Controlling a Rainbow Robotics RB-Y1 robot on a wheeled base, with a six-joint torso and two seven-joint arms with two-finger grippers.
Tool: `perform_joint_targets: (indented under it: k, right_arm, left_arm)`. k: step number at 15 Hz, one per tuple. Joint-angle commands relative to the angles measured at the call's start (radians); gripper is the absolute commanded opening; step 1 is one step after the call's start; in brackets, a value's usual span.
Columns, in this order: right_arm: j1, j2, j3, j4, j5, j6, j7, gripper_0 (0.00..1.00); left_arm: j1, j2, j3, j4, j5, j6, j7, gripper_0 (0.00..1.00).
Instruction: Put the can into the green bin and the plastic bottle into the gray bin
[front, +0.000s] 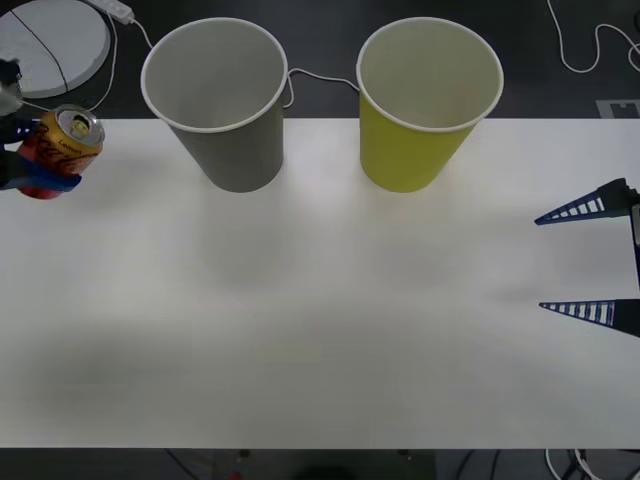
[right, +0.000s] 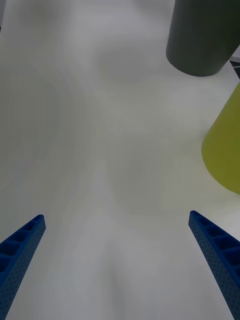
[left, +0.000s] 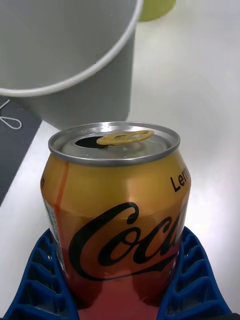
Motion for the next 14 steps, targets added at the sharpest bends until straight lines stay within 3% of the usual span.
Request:
perform_joint_targets:
  k: [1, 6, 14]
  right_arm:
    - [0.000, 0.000, 0.000, 0.000, 0.000, 0.000, 0.000, 1.00]
    - [0.000, 0.000, 0.000, 0.000, 0.000, 0.000, 0.000, 1.00]
    - [0.000, 0.000, 0.000, 0.000, 0.000, 0.000, 0.000, 1.00]
  left_arm:
    - [-0.084, 0.030, -0.041, 0.016, 0.001, 0.001, 0.013, 0.00]
    - [-0.184, 0.052, -0.088, 0.016, 0.058, 0.001, 0.060, 0.00]
    - [-0.485, 0.122, -0.357, -0.024, 0.293, 0.001, 0.427, 0.00]
